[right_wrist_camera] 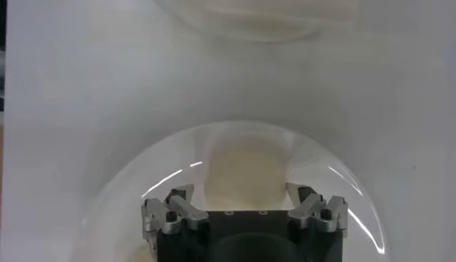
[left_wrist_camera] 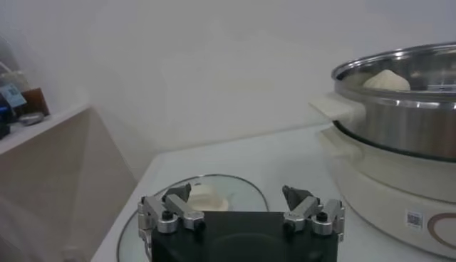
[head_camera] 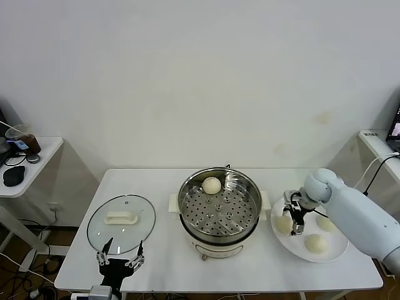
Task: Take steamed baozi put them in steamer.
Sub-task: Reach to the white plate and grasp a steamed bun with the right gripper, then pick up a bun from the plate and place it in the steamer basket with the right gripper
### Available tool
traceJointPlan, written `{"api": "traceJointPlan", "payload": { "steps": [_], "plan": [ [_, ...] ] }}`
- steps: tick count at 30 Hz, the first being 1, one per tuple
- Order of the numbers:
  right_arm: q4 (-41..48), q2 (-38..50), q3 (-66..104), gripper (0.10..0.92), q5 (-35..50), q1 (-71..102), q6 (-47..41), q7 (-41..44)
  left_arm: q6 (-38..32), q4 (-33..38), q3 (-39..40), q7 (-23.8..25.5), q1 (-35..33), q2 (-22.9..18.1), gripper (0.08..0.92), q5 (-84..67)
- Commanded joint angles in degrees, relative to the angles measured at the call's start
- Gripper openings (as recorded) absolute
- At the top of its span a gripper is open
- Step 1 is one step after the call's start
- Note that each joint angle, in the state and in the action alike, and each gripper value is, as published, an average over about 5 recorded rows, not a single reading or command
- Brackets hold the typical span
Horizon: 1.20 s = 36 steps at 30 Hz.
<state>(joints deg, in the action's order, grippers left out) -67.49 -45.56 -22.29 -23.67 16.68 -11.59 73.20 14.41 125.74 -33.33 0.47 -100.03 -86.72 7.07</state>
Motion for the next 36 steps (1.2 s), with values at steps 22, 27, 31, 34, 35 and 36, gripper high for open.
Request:
{"api": "traceJointPlan", "payload": {
  "steps": [22,27,31,34,35,36],
  "plan": [
    [-3.02,4.06,-0.39,0.404,4.35,-4.04,-1.73,1.14,-0.27,-0.58,1.7,-0.37,1.11,-0.42,0.823,0.63],
    [-7.27,9.65,-10.22,0.373,13.54,-16.95,-4.18,2.74,-0.54,-0.31,2.53,-0.76,1.22,-1.17,0.823,0.74],
    [-10.68,11.47,-19.84,0.369,21.21,-30.18,-6.74,4.18,-0.59,0.24,3.52,-0.87,0.87,-1.22,0.823,1.33],
    [-12.56,10.31,-28.34,0.372,26.97,-40.16,-8.6,4.76,-0.54,0.42,4.25,-0.79,0.98,-0.9,0.823,1.62],
    [-13.23,9.39,-31.53,0.373,29.24,-43.72,-9.39,4.86,-0.53,0.39,4.5,-0.8,1.03,-0.78,0.823,1.6],
    [-13.88,8.4,-34.19,0.373,31.38,-46.86,-10.25,4.94,-0.53,0.38,4.73,-0.81,1.07,-0.68,0.823,1.61]
  ]
}}
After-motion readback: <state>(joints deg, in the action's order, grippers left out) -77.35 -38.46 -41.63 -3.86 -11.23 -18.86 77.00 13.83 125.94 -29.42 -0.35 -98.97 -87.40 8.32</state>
